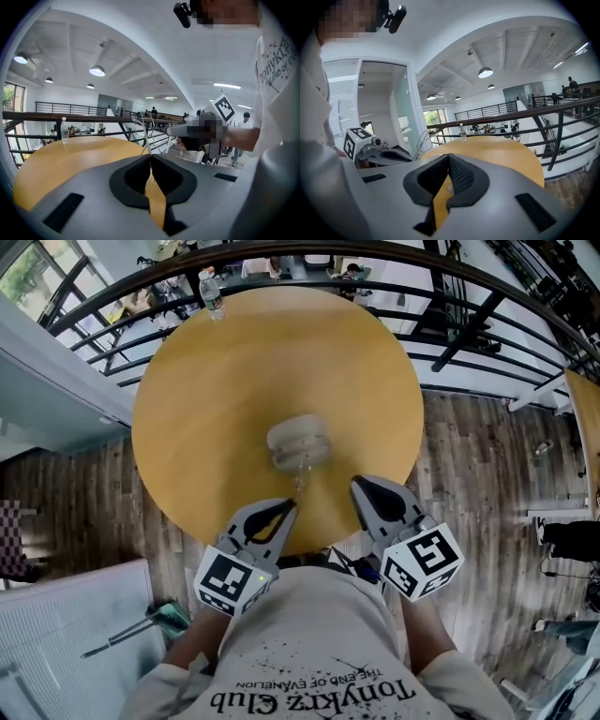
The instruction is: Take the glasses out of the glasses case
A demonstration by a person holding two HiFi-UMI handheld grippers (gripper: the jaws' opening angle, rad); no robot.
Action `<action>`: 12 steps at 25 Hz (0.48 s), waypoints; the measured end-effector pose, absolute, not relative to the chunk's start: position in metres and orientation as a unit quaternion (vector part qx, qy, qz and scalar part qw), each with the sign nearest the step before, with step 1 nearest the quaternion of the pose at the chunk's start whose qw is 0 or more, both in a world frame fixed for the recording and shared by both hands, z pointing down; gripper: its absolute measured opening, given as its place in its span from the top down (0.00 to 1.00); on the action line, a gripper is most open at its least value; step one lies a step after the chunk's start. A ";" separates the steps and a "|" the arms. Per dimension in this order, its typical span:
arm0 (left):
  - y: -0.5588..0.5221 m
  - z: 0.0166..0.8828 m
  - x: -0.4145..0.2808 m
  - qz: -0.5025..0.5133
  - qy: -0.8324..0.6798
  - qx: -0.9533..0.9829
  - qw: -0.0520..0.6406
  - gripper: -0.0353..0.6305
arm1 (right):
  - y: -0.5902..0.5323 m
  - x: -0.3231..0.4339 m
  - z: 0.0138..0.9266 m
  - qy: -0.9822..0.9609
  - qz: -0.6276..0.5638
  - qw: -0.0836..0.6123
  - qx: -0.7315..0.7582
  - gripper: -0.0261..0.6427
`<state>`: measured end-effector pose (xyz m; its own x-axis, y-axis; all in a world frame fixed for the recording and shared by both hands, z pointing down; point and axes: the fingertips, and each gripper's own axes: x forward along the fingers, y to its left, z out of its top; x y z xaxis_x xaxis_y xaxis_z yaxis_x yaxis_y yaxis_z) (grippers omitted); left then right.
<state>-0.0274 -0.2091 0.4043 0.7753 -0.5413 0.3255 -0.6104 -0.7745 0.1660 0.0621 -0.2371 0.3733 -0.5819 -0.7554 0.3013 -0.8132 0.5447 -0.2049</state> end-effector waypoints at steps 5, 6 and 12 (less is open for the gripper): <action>-0.214 0.404 -0.028 0.128 -0.320 0.930 0.127 0.90 | -0.237 0.066 0.374 -0.870 0.169 0.084 0.456 0.92; -0.215 0.404 -0.029 0.128 -0.321 0.930 0.127 0.90 | -0.237 0.066 0.374 -0.869 0.169 0.085 0.458 0.92; -0.217 0.405 -0.031 0.132 -0.322 0.928 0.134 0.90 | -0.238 0.064 0.377 -0.865 0.175 0.091 0.462 0.92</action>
